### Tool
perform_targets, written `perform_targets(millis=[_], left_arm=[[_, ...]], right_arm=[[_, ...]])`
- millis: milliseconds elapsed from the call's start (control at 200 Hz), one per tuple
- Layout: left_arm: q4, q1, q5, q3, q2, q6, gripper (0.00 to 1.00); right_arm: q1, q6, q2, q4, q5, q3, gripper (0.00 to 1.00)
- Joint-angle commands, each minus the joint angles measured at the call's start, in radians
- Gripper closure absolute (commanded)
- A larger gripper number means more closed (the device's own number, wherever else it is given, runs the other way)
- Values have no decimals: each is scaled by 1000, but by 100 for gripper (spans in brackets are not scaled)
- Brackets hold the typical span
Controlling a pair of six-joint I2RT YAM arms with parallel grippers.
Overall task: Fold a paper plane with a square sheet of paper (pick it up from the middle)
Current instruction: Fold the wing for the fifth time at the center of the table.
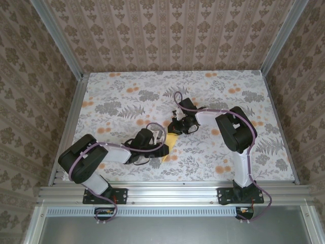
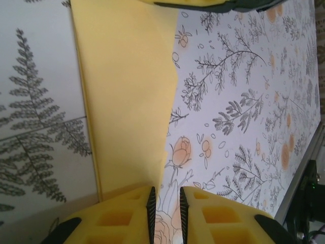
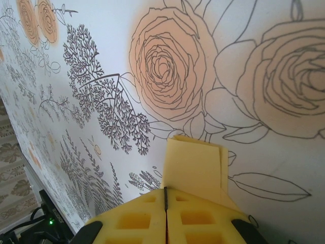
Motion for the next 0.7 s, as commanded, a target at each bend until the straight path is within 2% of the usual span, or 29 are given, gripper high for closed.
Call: perform_targets(millis=[0,265,700], left_arm=[[-45,-20,56,-21,-19,-2,76],[-77,-44,30,-33,-20,4,74],[-198,-106,-27,-91,-53,-4,78]], right_arm=[[-13,14,48,-6,63,9,92],[-12,14,50,-5,66,7,92],[-17,14,46,-18,83,9,92]])
